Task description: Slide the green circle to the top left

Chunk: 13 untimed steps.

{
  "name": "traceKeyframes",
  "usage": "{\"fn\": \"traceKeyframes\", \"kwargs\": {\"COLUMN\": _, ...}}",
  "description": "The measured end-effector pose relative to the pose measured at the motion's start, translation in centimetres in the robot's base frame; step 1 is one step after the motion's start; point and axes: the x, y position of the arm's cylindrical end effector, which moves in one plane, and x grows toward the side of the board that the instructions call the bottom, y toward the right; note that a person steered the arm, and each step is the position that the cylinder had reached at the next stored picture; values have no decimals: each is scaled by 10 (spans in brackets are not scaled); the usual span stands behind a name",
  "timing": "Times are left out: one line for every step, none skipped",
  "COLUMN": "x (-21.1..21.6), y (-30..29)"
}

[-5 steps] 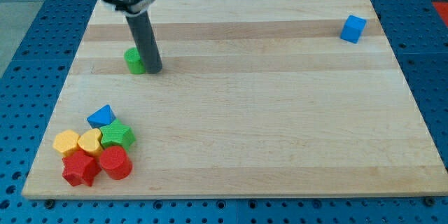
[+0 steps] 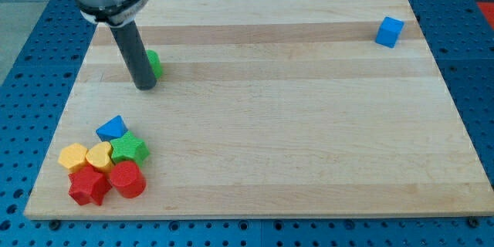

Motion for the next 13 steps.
{"fn": "traceKeyframes", "kwargs": {"x": -57, "y": -13}}
{"fn": "traceKeyframes", "kwargs": {"x": -77, "y": -13}}
{"fn": "traceKeyframes", "kwargs": {"x": -77, "y": -13}}
{"fn": "traceKeyframes", "kwargs": {"x": -77, "y": -13}}
{"fn": "traceKeyframes", "kwargs": {"x": -70, "y": 4}}
{"fn": "traceKeyframes", "kwargs": {"x": -64, "y": 26}}
{"fn": "traceKeyframes", "kwargs": {"x": -82, "y": 20}}
{"fn": "traceKeyframes", "kwargs": {"x": -96, "y": 9}}
{"fn": "traceKeyframes", "kwargs": {"x": -79, "y": 16}}
{"fn": "traceKeyframes", "kwargs": {"x": -71, "y": 61}}
{"fn": "traceKeyframes", "kwargs": {"x": -94, "y": 102}}
{"fn": "traceKeyframes", "kwargs": {"x": -152, "y": 95}}
{"fn": "traceKeyframes", "kwargs": {"x": -161, "y": 81}}
